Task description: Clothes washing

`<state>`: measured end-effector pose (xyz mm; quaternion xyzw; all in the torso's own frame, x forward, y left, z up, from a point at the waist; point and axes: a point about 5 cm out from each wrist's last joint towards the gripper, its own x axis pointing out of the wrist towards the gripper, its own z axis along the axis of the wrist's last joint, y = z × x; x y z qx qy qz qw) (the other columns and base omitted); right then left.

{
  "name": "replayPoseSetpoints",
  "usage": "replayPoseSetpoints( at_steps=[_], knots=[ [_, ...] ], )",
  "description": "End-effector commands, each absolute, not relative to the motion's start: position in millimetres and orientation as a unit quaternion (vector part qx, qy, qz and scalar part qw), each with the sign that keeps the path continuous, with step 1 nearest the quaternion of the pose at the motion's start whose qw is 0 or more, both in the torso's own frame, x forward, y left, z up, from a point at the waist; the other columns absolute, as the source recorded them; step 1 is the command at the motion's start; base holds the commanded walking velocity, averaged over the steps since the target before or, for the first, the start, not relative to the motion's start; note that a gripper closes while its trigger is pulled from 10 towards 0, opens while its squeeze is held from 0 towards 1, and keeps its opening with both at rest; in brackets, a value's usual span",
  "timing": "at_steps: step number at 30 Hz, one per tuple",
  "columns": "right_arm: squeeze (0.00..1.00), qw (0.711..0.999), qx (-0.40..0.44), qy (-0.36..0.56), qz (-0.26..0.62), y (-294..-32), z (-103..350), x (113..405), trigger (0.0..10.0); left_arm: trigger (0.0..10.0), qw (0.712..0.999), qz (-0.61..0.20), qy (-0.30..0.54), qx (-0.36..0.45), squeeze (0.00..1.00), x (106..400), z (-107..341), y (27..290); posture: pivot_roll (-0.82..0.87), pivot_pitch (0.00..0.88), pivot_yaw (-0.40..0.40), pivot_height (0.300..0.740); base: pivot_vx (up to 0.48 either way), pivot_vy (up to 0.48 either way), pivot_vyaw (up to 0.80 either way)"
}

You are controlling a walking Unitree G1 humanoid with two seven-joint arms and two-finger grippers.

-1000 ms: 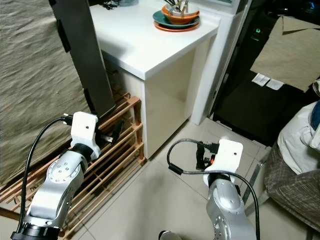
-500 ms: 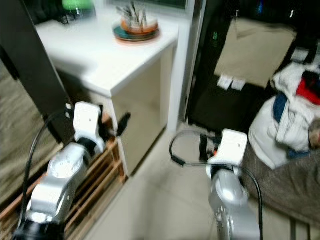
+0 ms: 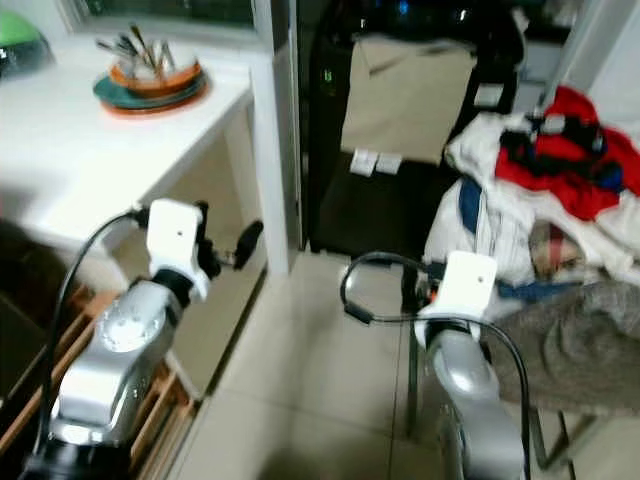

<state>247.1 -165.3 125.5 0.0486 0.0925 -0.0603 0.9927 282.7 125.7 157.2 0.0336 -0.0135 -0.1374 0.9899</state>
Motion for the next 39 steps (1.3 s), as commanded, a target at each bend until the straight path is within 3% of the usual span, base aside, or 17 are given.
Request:
replayPoseSetpoints(
  at_steps=[1,14,22,30,39],
  knots=[
    [0.0,0.994,0.054,0.089,-0.044,-158,128,248,10.0,10.0,0.993,-0.114,-0.005,0.024,0.0,284,158,135,-0.08,0.0,0.017,0.74,0.307,0.0,0.0],
    [0.0,0.997,0.045,0.07,-0.007,-144,139,254,10.0,10.0,0.995,-0.096,0.012,0.014,0.0,279,153,142,-0.06,0.0,-0.001,0.74,0.3,0.0,0.0],
    [0.0,0.995,0.042,0.083,-0.021,-147,133,256,10.0,10.0,0.994,-0.102,0.019,0.014,0.0,279,152,137,-0.05,0.0,-0.016,0.74,0.299,0.0,0.8],
    [0.0,0.995,0.049,0.086,-0.004,-143,131,258,10.0,10.0,0.993,-0.118,0.016,0.024,0.0,281,155,139,-0.05,0.0,-0.01,0.74,0.312,0.0,0.0],
    [0.0,0.994,0.077,0.06,-0.051,-151,136,257,10.0,10.0,0.991,-0.129,0.015,0.016,0.0,288,158,132,-0.06,0.0,0.022,0.74,0.324,0.0,0.0]
  ],
)
